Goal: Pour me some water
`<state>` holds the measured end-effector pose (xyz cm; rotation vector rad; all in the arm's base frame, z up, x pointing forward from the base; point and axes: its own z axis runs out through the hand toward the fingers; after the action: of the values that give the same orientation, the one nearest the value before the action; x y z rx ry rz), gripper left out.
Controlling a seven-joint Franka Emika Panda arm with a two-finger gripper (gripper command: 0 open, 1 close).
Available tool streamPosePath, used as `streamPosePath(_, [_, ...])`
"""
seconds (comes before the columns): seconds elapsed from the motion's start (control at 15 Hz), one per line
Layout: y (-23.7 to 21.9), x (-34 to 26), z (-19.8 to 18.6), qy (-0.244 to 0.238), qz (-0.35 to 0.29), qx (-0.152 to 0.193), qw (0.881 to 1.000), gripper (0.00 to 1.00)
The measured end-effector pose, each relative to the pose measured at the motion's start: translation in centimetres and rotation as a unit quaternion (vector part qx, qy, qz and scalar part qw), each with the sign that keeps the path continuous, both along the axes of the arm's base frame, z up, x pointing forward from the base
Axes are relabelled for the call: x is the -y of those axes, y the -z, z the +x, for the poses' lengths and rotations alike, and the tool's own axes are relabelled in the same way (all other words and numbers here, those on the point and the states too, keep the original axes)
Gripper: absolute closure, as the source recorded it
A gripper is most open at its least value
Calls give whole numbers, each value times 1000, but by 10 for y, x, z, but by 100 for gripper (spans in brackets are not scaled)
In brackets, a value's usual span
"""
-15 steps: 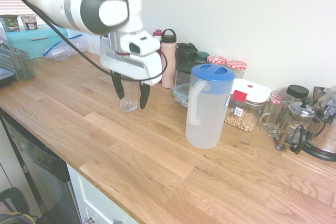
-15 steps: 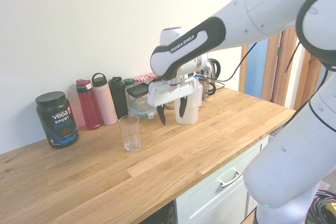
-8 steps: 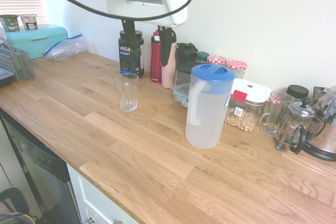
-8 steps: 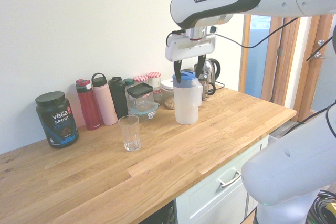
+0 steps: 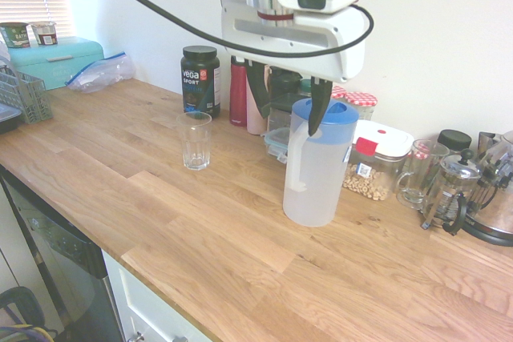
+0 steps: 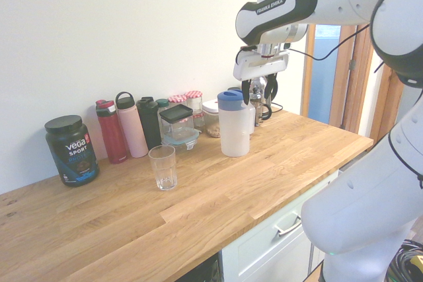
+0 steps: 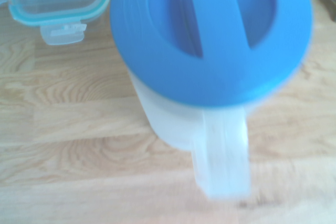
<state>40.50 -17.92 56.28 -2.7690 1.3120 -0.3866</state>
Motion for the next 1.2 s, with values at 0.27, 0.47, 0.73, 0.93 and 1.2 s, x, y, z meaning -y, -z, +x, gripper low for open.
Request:
streamPosePath(0.27, [29,2,25,-45,2,-8,999,100])
streamPosePath(0.47, [40,3,33,-51,1,-13,999,100])
streamPosePath(0.73, [51,5,44,-51,-4,-7,999,100])
streamPosePath(0.93, [61,6,49,-51,-4,-11,999,100])
streamPosePath(1.2, [62,5,50,-52,-5,-10,999,100])
